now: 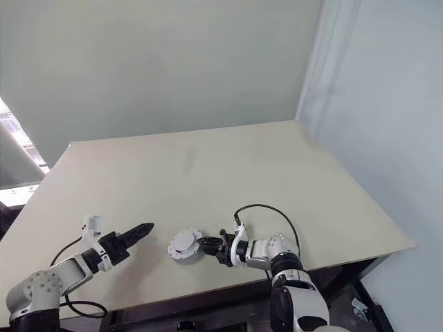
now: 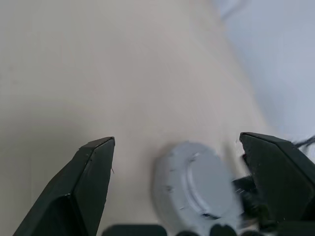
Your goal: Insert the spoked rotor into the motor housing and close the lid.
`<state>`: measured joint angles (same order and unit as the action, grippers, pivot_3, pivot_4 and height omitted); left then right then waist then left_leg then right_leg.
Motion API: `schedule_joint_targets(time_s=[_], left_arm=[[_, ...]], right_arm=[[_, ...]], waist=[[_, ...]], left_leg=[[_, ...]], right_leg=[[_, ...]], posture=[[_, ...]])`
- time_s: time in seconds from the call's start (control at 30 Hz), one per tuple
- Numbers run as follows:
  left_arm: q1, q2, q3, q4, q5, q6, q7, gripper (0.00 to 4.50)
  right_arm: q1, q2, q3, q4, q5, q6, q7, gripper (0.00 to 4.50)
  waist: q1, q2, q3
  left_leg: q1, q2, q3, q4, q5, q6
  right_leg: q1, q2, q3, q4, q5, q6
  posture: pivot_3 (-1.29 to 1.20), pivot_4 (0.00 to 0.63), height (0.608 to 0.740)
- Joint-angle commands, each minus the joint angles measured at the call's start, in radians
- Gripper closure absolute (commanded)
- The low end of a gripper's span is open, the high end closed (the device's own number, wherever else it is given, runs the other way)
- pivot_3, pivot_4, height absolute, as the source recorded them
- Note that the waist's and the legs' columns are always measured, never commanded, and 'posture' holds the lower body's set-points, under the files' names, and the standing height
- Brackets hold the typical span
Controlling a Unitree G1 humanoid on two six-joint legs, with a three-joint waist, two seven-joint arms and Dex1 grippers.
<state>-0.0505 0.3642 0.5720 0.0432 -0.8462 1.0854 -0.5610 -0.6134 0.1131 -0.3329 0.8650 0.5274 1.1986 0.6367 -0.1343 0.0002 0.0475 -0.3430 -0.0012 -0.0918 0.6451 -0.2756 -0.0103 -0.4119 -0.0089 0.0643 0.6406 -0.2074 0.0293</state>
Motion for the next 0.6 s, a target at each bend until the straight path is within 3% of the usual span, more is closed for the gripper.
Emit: schedule_joint_targets(time_s=[0.03, 0.4, 0.6], left_arm=[[0.001, -0.037, 0.079, -0.013, -0.124, 0.053, 0.048, 0.04], [0.035, -0.116, 0.198, 0.019, -0.342, 0.076, 0.183, 0.00], [0.043, -0.178, 0.150, -0.017, -0.420, 0.068, 0.223, 0.00]], right_arm=[[-0.024, 0.038, -0.014, -0.073, 0.073, 0.025, 0.023, 3.28], [-0.040, 0.069, -0.022, -0.156, 0.134, 0.063, -0.001, 3.28], [-0.048, 0.081, -0.016, -0.182, 0.157, 0.076, -0.013, 3.28]], waist=[[0.001, -0.001, 0.001], [0.011, -0.002, 0.001], [0.014, -0.003, 0.001]], left_leg=[[0.000, 0.000, 0.000, 0.000, 0.000, 0.000], [-0.005, -0.004, 0.000, 0.001, 0.000, 0.000], [-0.011, -0.005, 0.000, 0.002, 0.000, 0.000]], right_leg=[[0.000, 0.000, 0.000, 0.000, 0.000, 0.000], [-0.003, -0.005, 0.000, -0.001, 0.000, 0.000], [-0.008, -0.005, 0.000, -0.001, 0.000, 0.000]], posture=[[0.00, 0.000, 0.740], [0.00, 0.000, 0.740], [0.00, 0.000, 0.740]])
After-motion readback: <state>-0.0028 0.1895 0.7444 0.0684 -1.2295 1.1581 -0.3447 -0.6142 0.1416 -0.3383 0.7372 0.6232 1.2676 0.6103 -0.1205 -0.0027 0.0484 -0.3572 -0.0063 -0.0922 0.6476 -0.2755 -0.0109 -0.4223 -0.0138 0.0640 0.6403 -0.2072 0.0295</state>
